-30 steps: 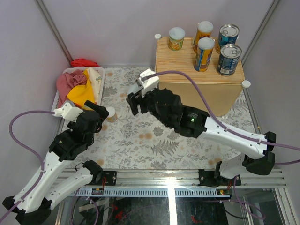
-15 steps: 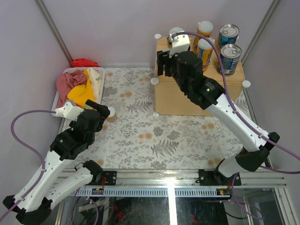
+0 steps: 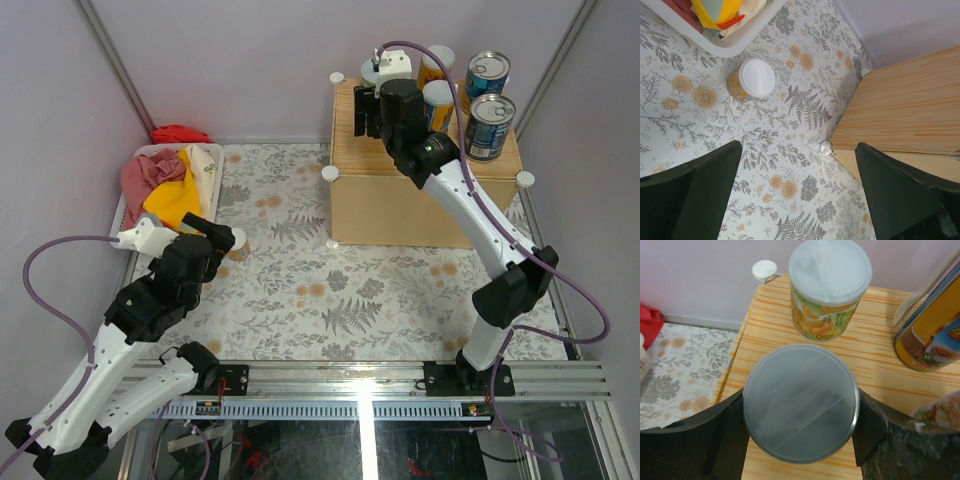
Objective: Place and organize the canned foods onto the counter
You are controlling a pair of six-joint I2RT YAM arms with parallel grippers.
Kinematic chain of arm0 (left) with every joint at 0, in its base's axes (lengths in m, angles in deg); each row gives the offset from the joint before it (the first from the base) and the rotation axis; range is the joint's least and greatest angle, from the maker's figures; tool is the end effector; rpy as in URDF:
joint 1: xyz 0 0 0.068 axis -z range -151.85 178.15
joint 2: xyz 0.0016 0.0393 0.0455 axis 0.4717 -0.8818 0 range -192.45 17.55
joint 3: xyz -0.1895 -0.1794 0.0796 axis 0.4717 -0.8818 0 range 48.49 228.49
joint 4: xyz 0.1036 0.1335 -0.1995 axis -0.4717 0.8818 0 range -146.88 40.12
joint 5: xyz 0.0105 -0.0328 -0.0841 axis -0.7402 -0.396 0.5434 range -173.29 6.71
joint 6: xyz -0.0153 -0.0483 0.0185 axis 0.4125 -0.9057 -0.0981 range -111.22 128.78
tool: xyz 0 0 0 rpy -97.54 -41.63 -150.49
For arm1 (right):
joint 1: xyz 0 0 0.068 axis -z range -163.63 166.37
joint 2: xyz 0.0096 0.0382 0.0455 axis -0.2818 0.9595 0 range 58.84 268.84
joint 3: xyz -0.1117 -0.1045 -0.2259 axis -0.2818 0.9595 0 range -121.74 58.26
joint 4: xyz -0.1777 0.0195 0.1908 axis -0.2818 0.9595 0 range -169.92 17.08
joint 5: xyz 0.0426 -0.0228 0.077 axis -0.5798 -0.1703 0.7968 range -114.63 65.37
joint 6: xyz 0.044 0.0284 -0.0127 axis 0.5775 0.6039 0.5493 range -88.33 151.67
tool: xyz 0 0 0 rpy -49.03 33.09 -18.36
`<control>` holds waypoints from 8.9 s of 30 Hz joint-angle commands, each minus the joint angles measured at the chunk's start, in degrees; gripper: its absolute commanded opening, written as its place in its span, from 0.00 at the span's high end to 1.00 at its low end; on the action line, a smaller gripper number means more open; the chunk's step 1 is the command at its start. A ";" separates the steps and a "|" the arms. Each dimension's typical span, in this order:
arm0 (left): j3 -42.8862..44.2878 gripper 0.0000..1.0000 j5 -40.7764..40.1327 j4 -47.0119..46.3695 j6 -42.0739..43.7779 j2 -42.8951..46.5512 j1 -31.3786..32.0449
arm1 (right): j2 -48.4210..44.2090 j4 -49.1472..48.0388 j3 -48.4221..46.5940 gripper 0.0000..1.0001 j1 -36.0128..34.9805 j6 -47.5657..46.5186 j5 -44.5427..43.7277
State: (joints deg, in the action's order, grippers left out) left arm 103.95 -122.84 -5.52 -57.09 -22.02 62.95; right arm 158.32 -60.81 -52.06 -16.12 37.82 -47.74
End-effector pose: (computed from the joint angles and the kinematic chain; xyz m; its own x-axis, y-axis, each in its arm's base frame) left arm 0.1101 -0.0488 0.3476 -0.2078 -0.7126 -0.6701 -0.4290 0.6820 -0.5923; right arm 0.3436 0.2023 0.4636 -0.1386 0.0286 -0.9899 -0.1523 0.9871 0.0499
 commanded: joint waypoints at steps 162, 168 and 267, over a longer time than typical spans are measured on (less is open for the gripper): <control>-0.87 0.00 -5.18 1.77 -8.19 7.28 -0.85 | -10.03 -4.91 1.42 0.99 -19.88 -3.91 -3.36; -1.06 0.00 -3.78 1.24 -7.89 6.80 -0.93 | -8.37 -0.33 -2.39 0.99 -13.24 -2.56 -2.51; -10.90 0.00 0.96 -30.40 21.45 -7.23 -1.57 | -48.82 24.92 52.46 0.00 -1.96 32.51 -27.18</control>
State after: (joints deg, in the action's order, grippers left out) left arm 93.94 -122.75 -30.57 -37.79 -29.17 62.08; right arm 111.94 -35.35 -1.03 -18.33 68.56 -70.71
